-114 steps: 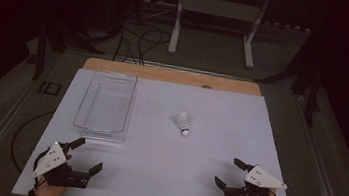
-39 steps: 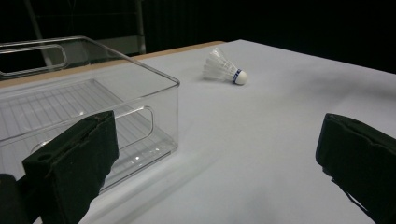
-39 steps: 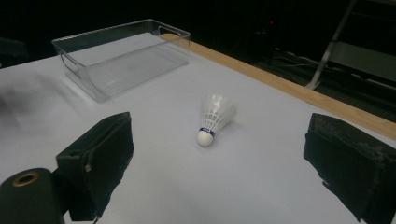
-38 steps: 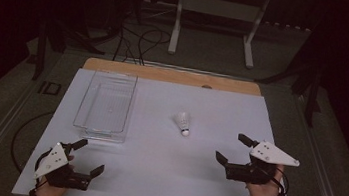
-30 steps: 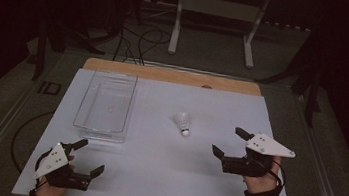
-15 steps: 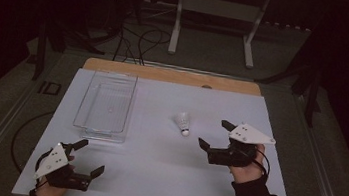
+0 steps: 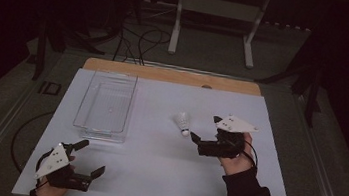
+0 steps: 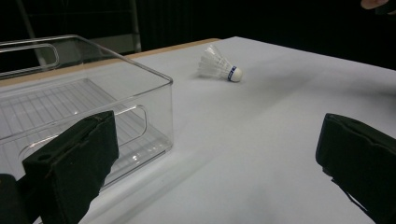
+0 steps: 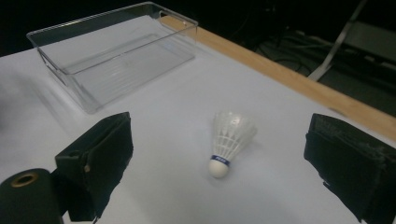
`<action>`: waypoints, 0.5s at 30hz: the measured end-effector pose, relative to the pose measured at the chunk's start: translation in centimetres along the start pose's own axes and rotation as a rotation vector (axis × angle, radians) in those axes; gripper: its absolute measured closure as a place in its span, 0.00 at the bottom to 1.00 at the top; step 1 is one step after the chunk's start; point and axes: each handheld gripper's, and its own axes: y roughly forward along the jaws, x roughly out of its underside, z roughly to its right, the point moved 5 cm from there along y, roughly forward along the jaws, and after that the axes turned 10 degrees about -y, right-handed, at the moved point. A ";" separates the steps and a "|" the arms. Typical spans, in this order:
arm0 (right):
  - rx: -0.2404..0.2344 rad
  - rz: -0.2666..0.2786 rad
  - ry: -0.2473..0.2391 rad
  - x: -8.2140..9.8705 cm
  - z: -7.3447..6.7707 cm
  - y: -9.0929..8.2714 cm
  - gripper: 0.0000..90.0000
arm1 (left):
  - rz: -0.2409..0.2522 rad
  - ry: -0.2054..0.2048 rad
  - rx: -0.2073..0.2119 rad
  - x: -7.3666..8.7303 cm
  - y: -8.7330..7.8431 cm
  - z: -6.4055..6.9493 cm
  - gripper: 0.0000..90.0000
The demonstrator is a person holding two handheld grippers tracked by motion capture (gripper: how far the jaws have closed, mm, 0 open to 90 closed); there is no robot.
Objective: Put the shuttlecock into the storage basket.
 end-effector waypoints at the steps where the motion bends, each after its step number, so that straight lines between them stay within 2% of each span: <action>1: 0.003 -0.011 0.001 0.0 0.0 0.2 0.09 | 0.000 0.001 0.001 0.0 0.0 0.0 0.00; 8: 0.015 -0.053 0.009 -0.2 -0.1 1.6 0.09 | 0.002 0.001 -0.001 0.0 0.0 0.0 0.00; 13: 0.006 -0.083 0.020 -0.4 -0.2 2.4 0.09 | 0.002 0.002 -0.001 0.0 0.0 0.0 0.00; 15: 0.021 -0.107 0.049 -0.7 -0.1 3.1 0.09 | 0.004 0.001 0.001 0.0 0.0 0.0 0.00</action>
